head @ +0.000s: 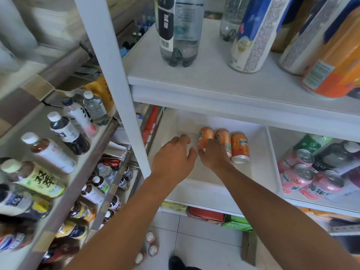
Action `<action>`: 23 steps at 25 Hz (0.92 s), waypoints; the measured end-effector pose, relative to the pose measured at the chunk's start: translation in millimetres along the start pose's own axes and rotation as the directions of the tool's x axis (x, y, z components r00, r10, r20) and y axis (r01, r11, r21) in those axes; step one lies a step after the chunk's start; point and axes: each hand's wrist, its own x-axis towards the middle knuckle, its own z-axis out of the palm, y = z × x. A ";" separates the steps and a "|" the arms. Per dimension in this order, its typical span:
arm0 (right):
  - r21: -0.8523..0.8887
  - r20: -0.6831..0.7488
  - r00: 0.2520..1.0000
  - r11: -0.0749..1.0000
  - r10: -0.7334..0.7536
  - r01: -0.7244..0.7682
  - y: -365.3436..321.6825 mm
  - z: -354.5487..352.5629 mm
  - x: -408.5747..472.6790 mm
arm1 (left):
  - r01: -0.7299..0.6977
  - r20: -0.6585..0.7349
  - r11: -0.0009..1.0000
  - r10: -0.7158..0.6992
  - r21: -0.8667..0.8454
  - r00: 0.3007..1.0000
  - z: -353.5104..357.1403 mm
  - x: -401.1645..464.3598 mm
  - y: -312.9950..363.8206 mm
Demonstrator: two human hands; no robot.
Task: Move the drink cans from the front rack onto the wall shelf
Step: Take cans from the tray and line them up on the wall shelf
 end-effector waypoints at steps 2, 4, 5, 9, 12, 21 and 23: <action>0.040 0.009 0.998 0.997 0.065 -0.065 -5.0 5.8 12.6 | 0.006 -0.006 1.000 -0.006 -0.010 1.000 5.2 0.7 -3.3; 0.018 0.008 0.994 0.993 0.113 -0.114 -10.6 10.3 24.0 | 0.021 -0.010 1.000 -0.022 -0.022 1.000 8.1 0.4 -6.8; -0.015 0.008 0.992 0.992 0.123 -0.122 -13.8 10.8 28.1 | 0.033 -0.010 0.999 -0.033 -0.028 0.999 9.1 -0.5 -8.6; -0.159 -0.011 0.995 0.982 0.097 -0.098 -22.2 9.3 34.9 | 0.057 -0.005 0.998 -0.057 -0.032 0.998 9.7 -3.3 -12.5; -0.166 0.015 0.995 0.982 0.096 -0.092 -23.1 10.1 35.9 | 0.068 -0.018 0.996 -0.069 -0.054 0.997 7.3 -3.5 -13.8; 0.258 0.169 0.971 0.944 0.166 -0.207 -6.2 14.1 26.8 | 0.106 -0.015 0.991 -0.107 -0.079 0.994 7.1 -6.9 -11.4; 0.436 0.196 0.973 0.878 0.122 -0.198 1.0 2.8 15.3 | 0.120 -0.012 0.990 -0.122 -0.079 0.992 4.0 -7.8 -11.2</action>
